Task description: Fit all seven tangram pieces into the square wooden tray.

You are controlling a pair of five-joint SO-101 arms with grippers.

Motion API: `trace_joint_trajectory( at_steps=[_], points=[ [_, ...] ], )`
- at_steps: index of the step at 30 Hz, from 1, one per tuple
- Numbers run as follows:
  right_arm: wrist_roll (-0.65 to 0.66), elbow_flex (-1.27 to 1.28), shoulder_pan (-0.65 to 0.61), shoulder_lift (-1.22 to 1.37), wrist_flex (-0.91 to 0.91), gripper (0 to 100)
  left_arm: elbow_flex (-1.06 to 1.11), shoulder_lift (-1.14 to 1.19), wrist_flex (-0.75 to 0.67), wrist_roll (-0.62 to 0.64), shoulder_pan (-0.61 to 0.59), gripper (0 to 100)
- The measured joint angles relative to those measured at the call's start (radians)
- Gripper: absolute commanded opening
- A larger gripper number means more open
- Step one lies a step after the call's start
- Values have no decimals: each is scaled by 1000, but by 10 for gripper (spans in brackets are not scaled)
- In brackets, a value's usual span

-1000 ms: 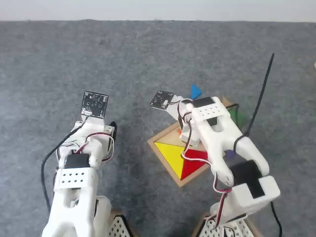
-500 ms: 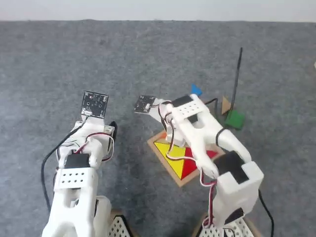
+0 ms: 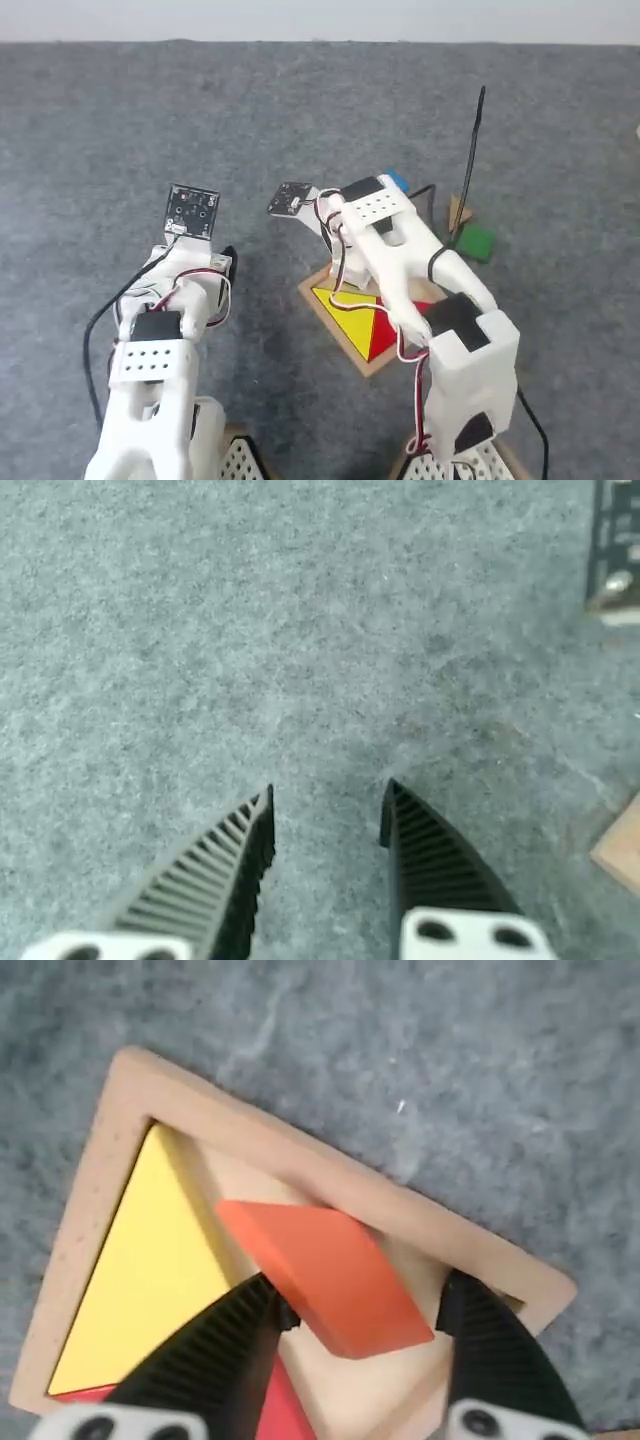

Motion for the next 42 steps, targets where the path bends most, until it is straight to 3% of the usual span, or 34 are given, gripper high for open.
trace_joint_trajectory(
  at_steps=[3,8,17,24,29,33,39,42],
  points=[
    [-20,0,0,-12,3,229,0,0,0,0,0,175],
    [-29,2,5,-15,0,20,0,0,0,0,0,175],
    [-54,-3,84,-20,12,12,0,0,0,0,0,175],
    [-77,-167,189,-71,209,11,0,0,0,0,0,175],
    [40,-279,252,-98,408,11,0,0,0,0,0,175],
    [71,-290,399,-100,480,11,0,0,0,0,0,175],
    [109,-272,813,-138,445,11,0,0,0,0,0,175],
    [143,-170,964,-193,367,11,0,0,0,0,0,175]
  ],
)
